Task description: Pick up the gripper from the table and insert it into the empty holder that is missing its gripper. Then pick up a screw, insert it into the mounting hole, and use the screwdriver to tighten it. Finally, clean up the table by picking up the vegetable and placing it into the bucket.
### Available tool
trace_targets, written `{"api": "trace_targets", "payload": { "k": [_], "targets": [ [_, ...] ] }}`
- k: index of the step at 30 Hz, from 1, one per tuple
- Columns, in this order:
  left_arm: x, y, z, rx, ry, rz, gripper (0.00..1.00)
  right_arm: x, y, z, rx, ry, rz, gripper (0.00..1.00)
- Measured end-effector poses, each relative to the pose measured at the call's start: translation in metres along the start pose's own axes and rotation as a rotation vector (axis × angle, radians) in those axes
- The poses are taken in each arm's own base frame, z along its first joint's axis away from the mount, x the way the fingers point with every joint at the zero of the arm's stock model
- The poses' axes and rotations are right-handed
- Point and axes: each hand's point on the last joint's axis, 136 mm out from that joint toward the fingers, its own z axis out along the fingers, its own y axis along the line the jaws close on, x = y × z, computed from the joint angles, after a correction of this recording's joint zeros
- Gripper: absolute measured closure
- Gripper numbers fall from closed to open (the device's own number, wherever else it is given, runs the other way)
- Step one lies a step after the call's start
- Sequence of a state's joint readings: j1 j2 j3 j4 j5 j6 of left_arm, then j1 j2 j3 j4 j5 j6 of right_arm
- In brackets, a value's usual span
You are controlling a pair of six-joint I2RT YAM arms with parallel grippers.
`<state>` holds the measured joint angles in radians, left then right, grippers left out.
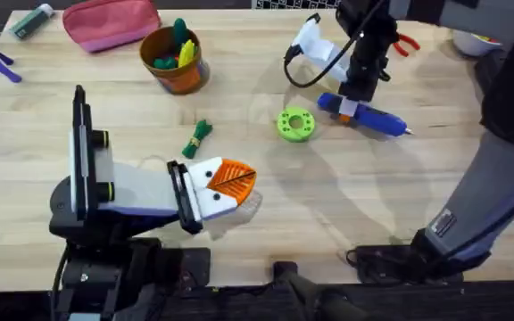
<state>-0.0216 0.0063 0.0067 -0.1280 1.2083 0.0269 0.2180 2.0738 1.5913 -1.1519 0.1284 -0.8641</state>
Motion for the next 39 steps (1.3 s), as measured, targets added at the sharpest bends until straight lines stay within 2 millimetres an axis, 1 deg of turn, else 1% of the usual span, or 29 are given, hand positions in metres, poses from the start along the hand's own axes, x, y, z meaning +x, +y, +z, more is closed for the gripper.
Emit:
{"api": "trace_targets", "payload": {
  "k": [2,4,5,6,8,9,10,13,15,17,19,20,22,25,26,27,30,32,34,36,39],
  "targets": [
    [0.000,0.000,0.000,0.000,0.000,0.000,0.982,0.000,0.000,0.000,0.002,0.001,0.002,0.965],
    [0.000,0.000,0.000,0.000,0.000,0.000,0.982,0.001,-0.001,0.000,0.007,0.005,0.007,0.745],
    [0.000,0.000,0.000,0.000,0.000,0.000,0.982,0.001,-0.002,0.000,0.010,0.007,0.007,0.593],
    [0.000,0.000,0.000,0.000,0.000,0.000,0.982,0.002,-0.002,0.000,0.010,0.009,0.008,0.462],
    [0.000,0.000,0.000,-0.001,0.000,0.001,0.982,0.002,-0.002,0.000,0.012,0.012,0.012,0.157],
    [0.000,0.000,0.000,-0.001,0.000,0.001,0.982,0.003,-0.002,0.000,0.012,0.013,0.012,0.051],
    [0.000,0.000,0.000,-0.003,0.000,0.001,0.982,0.003,-0.002,0.000,0.012,0.013,0.016,0.023],
    [0.000,0.001,0.000,-0.004,0.000,0.001,0.982,0.003,-0.003,-0.002,0.020,0.012,0.044,0.011],
    [0.000,0.001,0.000,-0.004,0.000,0.001,0.982,0.003,-0.003,-0.007,0.030,0.002,0.071,0.010],
    [0.000,0.001,0.000,-0.004,0.000,0.001,0.982,0.003,-0.004,-0.016,0.050,-0.018,0.100,0.010],
    [0.000,0.001,0.000,-0.004,0.000,0.001,0.982,0.002,-0.004,-0.032,0.074,-0.058,0.123,0.010],
    [0.000,0.001,0.000,-0.004,0.000,0.005,0.939,0.001,-0.003,-0.042,0.088,-0.083,0.135,0.010],
    [0.000,0.001,0.000,-0.005,0.000,0.004,0.622,-0.002,-0.003,-0.069,0.133,-0.151,0.172,0.010],
    [0.000,0.001,0.000,-0.005,0.000,0.004,0.141,-0.006,-0.001,-0.118,0.216,-0.273,0.246,0.010],
    [0.000,0.001,0.000,-0.005,0.000,0.001,0.053,-0.007,0.001,-0.133,0.238,-0.312,0.272,0.010],
    [0.000,0.001,0.000,-0.006,0.000,0.002,0.025,-0.007,0.003,-0.148,0.259,-0.352,0.300,0.010],
    [0.000,0.001,0.000,-0.007,0.000,0.003,0.015,-0.011,0.016,-0.197,0.313,-0.487,0.378,0.010],
    [0.000,0.002,0.000,-0.012,-0.001,0.006,0.015,-0.013,0.029,-0.227,0.335,-0.577,0.413,0.011],
    [-0.002,0.005,0.000,-0.026,-0.004,0.013,0.015,-0.012,0.044,-0.252,0.349,-0.658,0.434,0.011],
    [-0.003,0.008,0.000,-0.048,-0.008,0.015,0.015,-0.007,0.060,-0.271,0.353,-0.721,0.450,0.011],
    [-0.006,0.018,-0.001,-0.106,-0.017,-0.013,0.016,0.012,0.082,-0.288,0.337,-0.772,0.490,0.010]
  ]
}}
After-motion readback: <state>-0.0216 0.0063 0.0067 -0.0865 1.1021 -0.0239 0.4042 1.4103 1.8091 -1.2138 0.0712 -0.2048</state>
